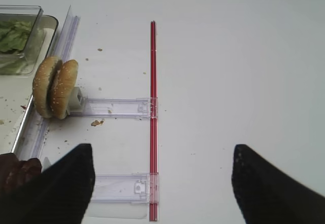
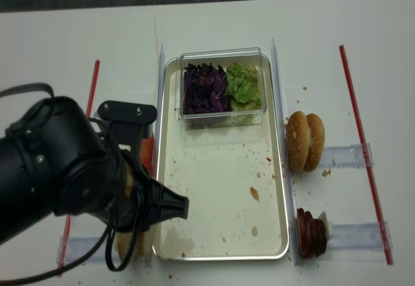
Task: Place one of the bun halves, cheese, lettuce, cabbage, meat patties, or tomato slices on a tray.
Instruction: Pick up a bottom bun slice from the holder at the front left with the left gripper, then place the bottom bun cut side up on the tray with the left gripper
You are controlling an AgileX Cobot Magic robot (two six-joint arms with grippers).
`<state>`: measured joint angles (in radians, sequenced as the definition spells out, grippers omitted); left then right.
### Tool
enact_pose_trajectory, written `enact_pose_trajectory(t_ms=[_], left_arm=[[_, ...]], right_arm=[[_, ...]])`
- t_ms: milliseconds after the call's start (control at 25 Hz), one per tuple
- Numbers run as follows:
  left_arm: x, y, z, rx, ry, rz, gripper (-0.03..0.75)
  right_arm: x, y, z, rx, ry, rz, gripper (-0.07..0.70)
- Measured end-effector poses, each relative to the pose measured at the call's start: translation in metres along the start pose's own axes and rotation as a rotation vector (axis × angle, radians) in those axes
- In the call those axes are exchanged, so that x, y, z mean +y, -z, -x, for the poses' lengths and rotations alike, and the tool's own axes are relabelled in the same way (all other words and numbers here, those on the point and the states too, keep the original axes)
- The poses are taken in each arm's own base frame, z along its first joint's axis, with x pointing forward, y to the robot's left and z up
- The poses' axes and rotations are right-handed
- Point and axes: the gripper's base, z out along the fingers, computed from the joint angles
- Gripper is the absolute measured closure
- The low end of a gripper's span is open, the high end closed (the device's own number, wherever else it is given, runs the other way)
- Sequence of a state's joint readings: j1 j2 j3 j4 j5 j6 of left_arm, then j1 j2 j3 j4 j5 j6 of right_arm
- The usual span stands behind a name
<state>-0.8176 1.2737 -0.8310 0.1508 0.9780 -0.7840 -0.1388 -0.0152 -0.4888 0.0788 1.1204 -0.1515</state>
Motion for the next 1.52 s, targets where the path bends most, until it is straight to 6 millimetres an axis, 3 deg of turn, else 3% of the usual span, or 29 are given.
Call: enact_pose_trajectory(t_ms=[280,440,760,1120,1240,1520], left_arm=[[-0.001,0.005,0.003,-0.019,0.002,-0.014,0.586],[0.000,0.014,0.014,-0.053,0.032,-0.032,0.586],[0.031,0.022,0.042,-0.093,0.125,0.008,0.586],[0.064,0.020,0.054,-0.082,0.157,0.045,0.587],[0.061,0.020,0.055,-0.079,0.116,-0.008,0.587],[0.031,0.023,0.056,-0.075,0.024,-0.338,0.595]], right_arm=[[0.000,0.000,0.000,0.002,0.000,0.000,0.041],[0.000,0.000,0.000,0.002,0.000,0.000,0.041],[0.000,0.000,0.000,0.002,0.000,0.000,0.041],[0.000,0.000,0.000,0.002,0.000,0.000,0.041],[0.000,0.000,0.000,0.002,0.000,0.000,0.041],[0.000,0.000,0.000,0.002,0.000,0.000,0.041]])
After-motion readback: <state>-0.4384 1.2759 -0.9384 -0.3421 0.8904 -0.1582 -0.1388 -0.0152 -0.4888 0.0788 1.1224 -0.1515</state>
